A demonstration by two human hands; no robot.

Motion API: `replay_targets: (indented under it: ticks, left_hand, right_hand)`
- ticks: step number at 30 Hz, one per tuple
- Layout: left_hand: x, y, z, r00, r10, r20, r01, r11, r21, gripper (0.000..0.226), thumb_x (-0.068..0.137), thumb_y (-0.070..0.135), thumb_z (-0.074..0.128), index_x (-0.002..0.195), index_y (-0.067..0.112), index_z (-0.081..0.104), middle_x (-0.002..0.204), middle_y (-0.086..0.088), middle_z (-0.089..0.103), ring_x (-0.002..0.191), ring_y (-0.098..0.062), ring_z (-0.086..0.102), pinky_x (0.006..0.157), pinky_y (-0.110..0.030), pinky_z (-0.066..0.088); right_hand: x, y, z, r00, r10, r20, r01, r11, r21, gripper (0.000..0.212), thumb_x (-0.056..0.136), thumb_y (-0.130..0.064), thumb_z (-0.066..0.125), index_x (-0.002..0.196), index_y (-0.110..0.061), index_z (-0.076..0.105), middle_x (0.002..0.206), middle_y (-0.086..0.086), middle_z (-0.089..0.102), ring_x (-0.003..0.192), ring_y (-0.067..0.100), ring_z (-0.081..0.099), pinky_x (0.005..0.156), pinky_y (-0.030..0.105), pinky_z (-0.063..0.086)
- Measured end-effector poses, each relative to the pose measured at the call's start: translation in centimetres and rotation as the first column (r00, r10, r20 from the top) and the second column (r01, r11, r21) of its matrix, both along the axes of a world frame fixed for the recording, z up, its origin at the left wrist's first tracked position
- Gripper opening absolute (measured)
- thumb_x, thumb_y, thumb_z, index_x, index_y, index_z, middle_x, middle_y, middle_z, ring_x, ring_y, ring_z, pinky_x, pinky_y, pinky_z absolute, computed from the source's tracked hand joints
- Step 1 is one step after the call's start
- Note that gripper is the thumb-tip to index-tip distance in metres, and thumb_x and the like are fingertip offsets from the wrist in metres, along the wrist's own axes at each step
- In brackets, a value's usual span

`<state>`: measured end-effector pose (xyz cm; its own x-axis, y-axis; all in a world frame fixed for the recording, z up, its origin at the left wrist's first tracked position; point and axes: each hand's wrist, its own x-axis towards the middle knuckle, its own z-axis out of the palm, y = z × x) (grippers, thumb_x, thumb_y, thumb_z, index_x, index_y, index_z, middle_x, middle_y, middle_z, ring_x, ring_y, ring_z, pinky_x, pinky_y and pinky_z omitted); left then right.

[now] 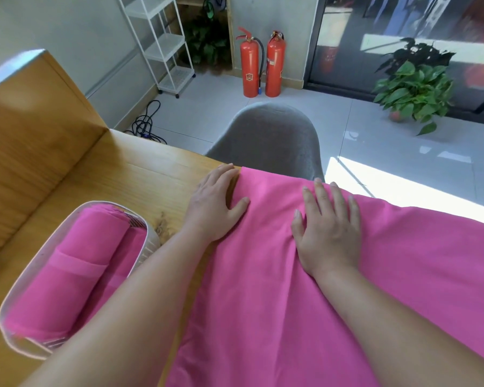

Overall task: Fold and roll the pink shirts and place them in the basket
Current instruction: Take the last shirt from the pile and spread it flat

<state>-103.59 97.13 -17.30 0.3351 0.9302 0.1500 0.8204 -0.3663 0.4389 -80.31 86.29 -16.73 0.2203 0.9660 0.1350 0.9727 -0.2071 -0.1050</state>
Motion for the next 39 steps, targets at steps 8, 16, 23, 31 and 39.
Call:
replay_targets:
  ticks: [8, 16, 23, 31, 39]
  left_hand:
    - [-0.3, 0.2, 0.2, 0.996, 0.030, 0.086, -0.026, 0.998, -0.052, 0.056, 0.102, 0.042, 0.062, 0.153, 0.025, 0.048, 0.157, 0.007, 0.049, 0.146, -0.014, 0.042, 0.122, -0.038, 0.037]
    - [1.1, -6.3, 2.3, 0.992, 0.124, -0.025, -0.126, 0.985, -0.119, 0.061, 0.107, 0.037, 0.052, 0.163, 0.019, 0.033, 0.175, -0.005, 0.018, 0.160, -0.027, 0.019, 0.128, -0.050, 0.027]
    - [-2.7, -30.4, 1.2, 0.963, 0.019, -0.268, -0.045, 0.995, -0.092, 0.077, 0.108, 0.059, 0.035, 0.170, 0.018, 0.014, 0.178, -0.003, -0.001, 0.164, -0.021, -0.007, 0.132, -0.047, 0.011]
    - [-5.6, -27.0, 1.5, 0.886, -0.042, -0.461, 0.015, 0.998, -0.063, 0.075, 0.108, 0.061, 0.027, 0.168, 0.016, 0.024, 0.177, -0.013, 0.006, 0.164, -0.032, 0.001, 0.131, -0.053, 0.012]
    - [-8.5, -45.5, 1.2, 0.933, 0.015, -0.359, -0.049, 0.995, -0.084, 0.074, 0.106, 0.060, 0.033, 0.169, 0.024, 0.018, 0.178, -0.006, 0.003, 0.164, -0.029, 0.000, 0.130, -0.058, 0.014]
  right_hand:
    - [-2.7, -16.5, -0.3, 0.999, -0.005, -0.041, 0.005, 1.000, 0.003, 0.067, 0.107, -0.054, 0.033, 0.165, -0.021, 0.034, 0.176, 0.005, 0.018, 0.162, 0.031, 0.016, 0.125, 0.061, 0.027]
    - [-3.0, -22.1, 0.7, 0.985, -0.168, -0.030, 0.159, 0.966, -0.202, 0.073, 0.103, -0.065, 0.032, 0.168, -0.031, 0.024, 0.178, 0.000, 0.004, 0.164, 0.025, 0.002, 0.129, 0.055, 0.017]
    - [-2.3, -21.0, 0.9, 0.984, -0.168, -0.065, 0.144, 0.950, -0.276, 0.077, 0.104, -0.073, 0.011, 0.169, -0.033, 0.005, 0.177, 0.000, -0.014, 0.162, 0.025, -0.017, 0.132, 0.054, 0.004]
    - [-0.5, -29.4, 2.8, 0.997, -0.061, -0.047, 0.049, 0.976, -0.212, 0.073, 0.106, -0.066, 0.016, 0.170, -0.033, 0.002, 0.177, 0.002, -0.017, 0.163, 0.027, -0.015, 0.132, 0.054, 0.012]
    - [0.6, -47.5, 1.0, 0.989, -0.130, -0.064, 0.112, 0.967, -0.227, 0.079, 0.101, -0.066, 0.031, 0.167, -0.023, 0.027, 0.178, 0.008, 0.007, 0.163, 0.033, 0.009, 0.127, 0.057, 0.020]
